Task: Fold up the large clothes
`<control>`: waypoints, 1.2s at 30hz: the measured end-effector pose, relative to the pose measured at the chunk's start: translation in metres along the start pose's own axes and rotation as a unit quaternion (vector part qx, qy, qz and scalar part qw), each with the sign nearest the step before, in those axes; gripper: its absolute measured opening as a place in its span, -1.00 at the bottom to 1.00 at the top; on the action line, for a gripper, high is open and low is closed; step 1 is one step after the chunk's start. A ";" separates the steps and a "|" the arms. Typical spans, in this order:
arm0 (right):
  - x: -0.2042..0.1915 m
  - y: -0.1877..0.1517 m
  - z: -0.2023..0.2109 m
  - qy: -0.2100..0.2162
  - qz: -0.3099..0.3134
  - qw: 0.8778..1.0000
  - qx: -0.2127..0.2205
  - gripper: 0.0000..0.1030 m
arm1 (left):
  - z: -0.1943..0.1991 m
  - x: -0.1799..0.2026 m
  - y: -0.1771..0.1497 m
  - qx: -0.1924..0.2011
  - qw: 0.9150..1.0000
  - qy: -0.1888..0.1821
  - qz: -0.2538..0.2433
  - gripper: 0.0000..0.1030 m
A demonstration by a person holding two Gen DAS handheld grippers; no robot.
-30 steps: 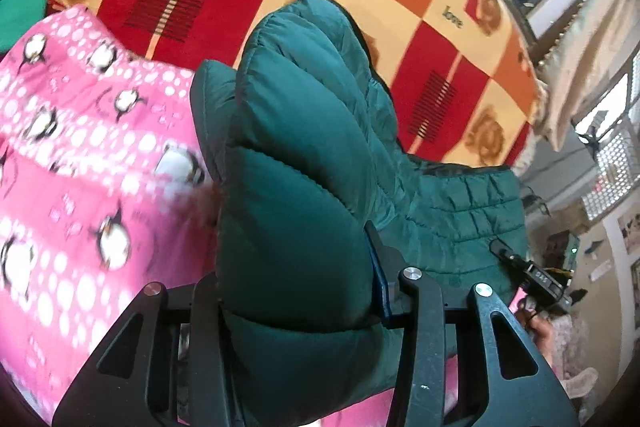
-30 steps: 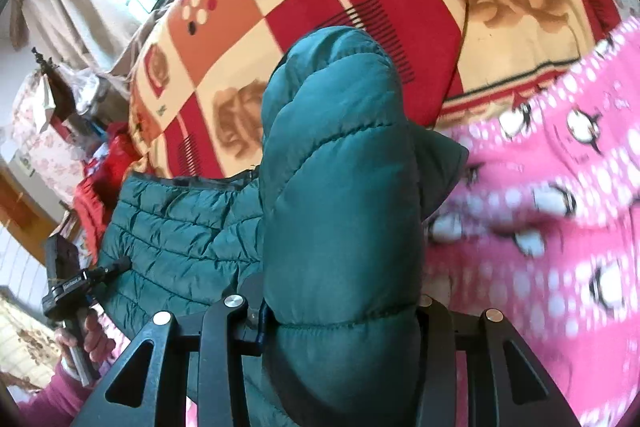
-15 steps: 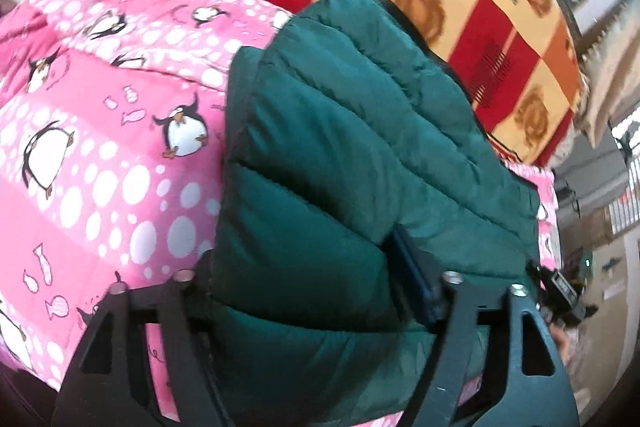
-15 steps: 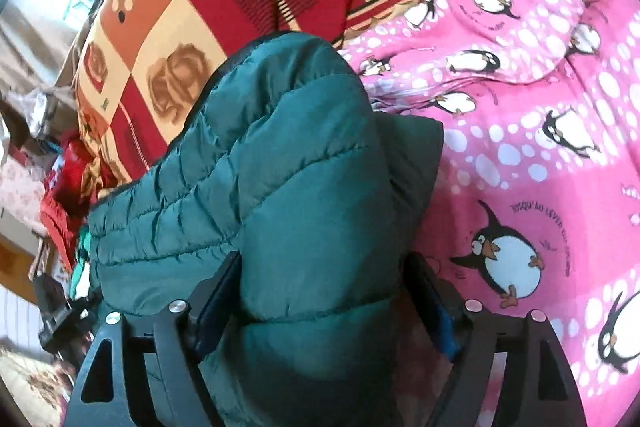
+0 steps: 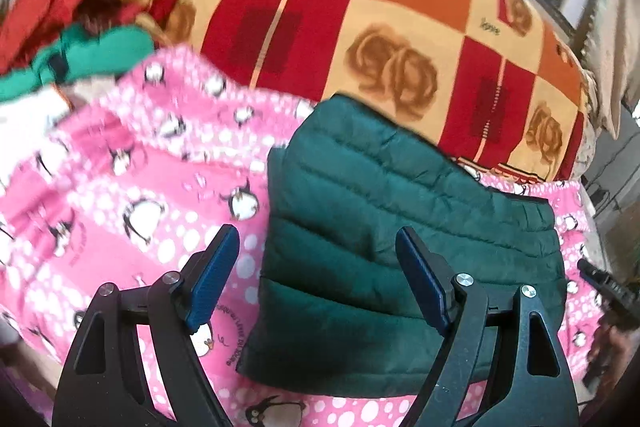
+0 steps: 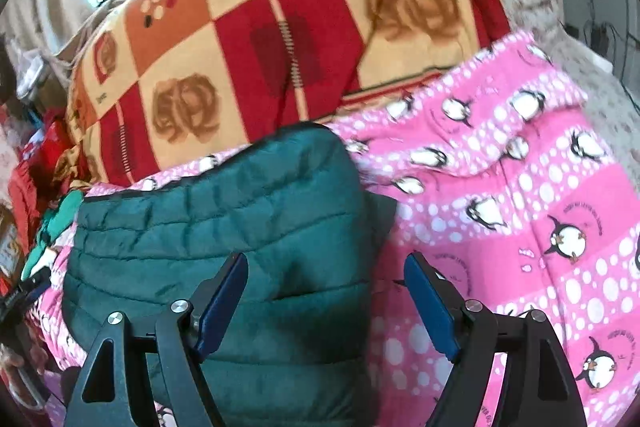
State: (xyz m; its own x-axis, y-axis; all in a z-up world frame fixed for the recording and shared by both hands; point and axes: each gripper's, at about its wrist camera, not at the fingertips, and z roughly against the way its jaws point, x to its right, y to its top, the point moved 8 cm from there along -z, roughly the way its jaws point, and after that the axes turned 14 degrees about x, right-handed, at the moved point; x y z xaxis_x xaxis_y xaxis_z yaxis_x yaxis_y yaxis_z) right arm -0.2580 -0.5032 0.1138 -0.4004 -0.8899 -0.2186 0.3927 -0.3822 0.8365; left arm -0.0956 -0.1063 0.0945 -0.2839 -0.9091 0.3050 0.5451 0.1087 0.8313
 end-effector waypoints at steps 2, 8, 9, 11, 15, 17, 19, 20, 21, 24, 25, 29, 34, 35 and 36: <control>-0.014 -0.004 0.001 0.004 0.012 1.000 0.001 0.66 | 0.008 0.012 0.003 0.011 1.000 -0.001 -0.013 0.57; -0.051 -0.021 0.004 0.016 0.051 0.999 0.006 0.66 | 0.022 0.053 -0.005 0.022 0.998 0.004 -0.063 0.57; -0.057 -0.024 0.004 0.017 0.056 0.998 0.009 0.66 | 0.022 0.060 -0.009 0.019 0.997 0.005 -0.075 0.57; -0.064 -0.030 0.005 0.015 0.062 0.998 0.011 0.67 | 0.021 0.072 -0.017 0.012 0.996 0.005 -0.089 0.57; -0.073 -0.042 0.003 0.002 0.075 0.997 0.009 0.67 | 0.020 0.092 -0.033 0.013 0.995 0.005 -0.101 0.57; -0.078 -0.047 0.001 -0.008 0.082 0.997 0.007 0.67 | 0.019 0.101 -0.041 0.016 0.994 0.006 -0.104 0.57; -0.083 -0.050 0.002 -0.013 0.092 0.996 0.008 0.67 | 0.018 0.109 -0.047 0.019 0.993 0.007 -0.114 0.57; -0.087 -0.050 0.003 -0.015 0.102 0.995 0.011 0.67 | 0.018 0.111 -0.049 0.021 0.992 0.009 -0.121 0.57; -0.089 -0.050 0.004 -0.017 0.107 0.994 0.013 0.67 | 0.018 0.113 -0.050 0.024 0.992 0.012 -0.127 0.57; -0.096 -0.051 0.005 -0.022 0.119 0.992 0.020 0.67 | 0.020 0.116 -0.051 0.039 0.988 0.027 -0.146 0.57; -0.097 -0.052 0.005 -0.021 0.116 0.993 0.020 0.68 | 0.020 0.116 -0.052 0.042 0.988 0.030 -0.148 0.57; -0.101 -0.056 0.003 -0.019 0.101 0.995 0.016 0.70 | 0.021 0.117 -0.055 0.049 0.987 0.036 -0.146 0.57; -0.101 -0.057 0.003 -0.029 0.089 0.995 0.020 0.76 | 0.020 0.115 -0.058 0.054 0.987 0.045 -0.143 0.57; -0.101 -0.058 0.003 -0.029 0.087 0.996 0.018 0.79 | 0.020 0.115 -0.058 0.055 0.987 0.046 -0.143 0.57; -0.102 -0.059 0.002 -0.029 0.087 0.996 0.017 0.82 | 0.020 0.115 -0.059 0.056 0.987 0.047 -0.142 0.57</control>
State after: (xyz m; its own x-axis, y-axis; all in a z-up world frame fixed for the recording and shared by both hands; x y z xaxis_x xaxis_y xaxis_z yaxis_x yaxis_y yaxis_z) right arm -0.2425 -0.3895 0.0878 -0.3765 -0.9255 -0.0405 0.4331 -0.2145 0.8754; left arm -0.1758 -0.2094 0.0900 -0.3353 -0.9421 0.0117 0.3613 -0.1171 0.9251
